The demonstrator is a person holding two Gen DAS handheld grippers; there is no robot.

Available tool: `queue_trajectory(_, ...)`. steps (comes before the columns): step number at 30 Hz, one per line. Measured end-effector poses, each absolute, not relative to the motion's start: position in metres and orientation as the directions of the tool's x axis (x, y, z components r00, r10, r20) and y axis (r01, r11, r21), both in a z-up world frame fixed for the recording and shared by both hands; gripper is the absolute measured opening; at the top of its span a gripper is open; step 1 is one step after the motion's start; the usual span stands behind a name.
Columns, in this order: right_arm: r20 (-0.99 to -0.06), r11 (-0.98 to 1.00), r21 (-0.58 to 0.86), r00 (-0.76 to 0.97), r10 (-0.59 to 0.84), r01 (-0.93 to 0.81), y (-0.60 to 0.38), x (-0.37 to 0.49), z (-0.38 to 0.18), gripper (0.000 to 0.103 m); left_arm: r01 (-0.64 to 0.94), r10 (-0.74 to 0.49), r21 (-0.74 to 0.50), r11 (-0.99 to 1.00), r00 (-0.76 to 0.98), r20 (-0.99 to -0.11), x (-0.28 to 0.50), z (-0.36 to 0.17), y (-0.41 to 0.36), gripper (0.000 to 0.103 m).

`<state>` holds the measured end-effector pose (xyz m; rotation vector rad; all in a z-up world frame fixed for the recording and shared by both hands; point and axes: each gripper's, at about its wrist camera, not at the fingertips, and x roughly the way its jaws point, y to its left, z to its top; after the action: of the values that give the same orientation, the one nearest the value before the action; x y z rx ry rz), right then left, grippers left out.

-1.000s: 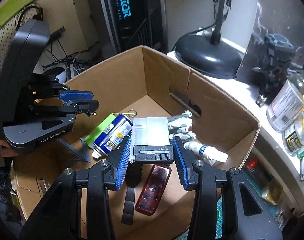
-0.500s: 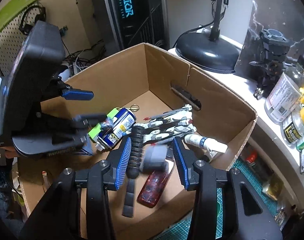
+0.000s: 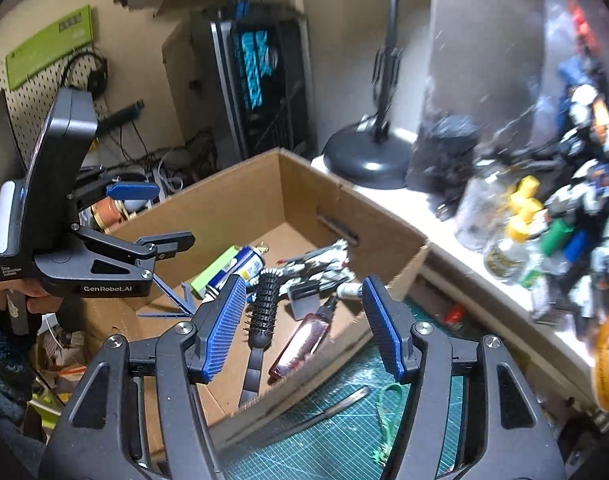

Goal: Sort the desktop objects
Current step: 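Open the left tool to drop the toy while the right tool releases the case, then withdraw both open tools from the box back over the cutting mat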

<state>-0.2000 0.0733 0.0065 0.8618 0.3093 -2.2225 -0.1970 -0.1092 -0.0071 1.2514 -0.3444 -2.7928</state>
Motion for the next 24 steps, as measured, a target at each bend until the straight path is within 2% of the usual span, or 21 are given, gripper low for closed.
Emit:
queue_trajectory(13,-0.538,-0.739,-0.041,-0.639,-0.55,0.672,0.123,-0.133,0.068,0.06,-0.074,-0.043,0.175,-0.982,-0.811,-0.584,-0.137,0.043,-0.067,0.075)
queue_trajectory(20,-0.468,-0.777,-0.033,-0.697,-0.544,0.629,0.159,-0.102,0.077,0.06,-0.07,0.034,0.056,-0.996,-0.874,-0.485,-0.108,0.041,-0.05,0.076)
queue_trajectory(24,-0.441,-0.802,-0.037,-0.729,-0.523,0.597,0.18,-0.086,0.076,0.06,-0.105,0.082,0.028,-0.994,-0.894,-0.441,-0.091,0.034,-0.034,0.076)
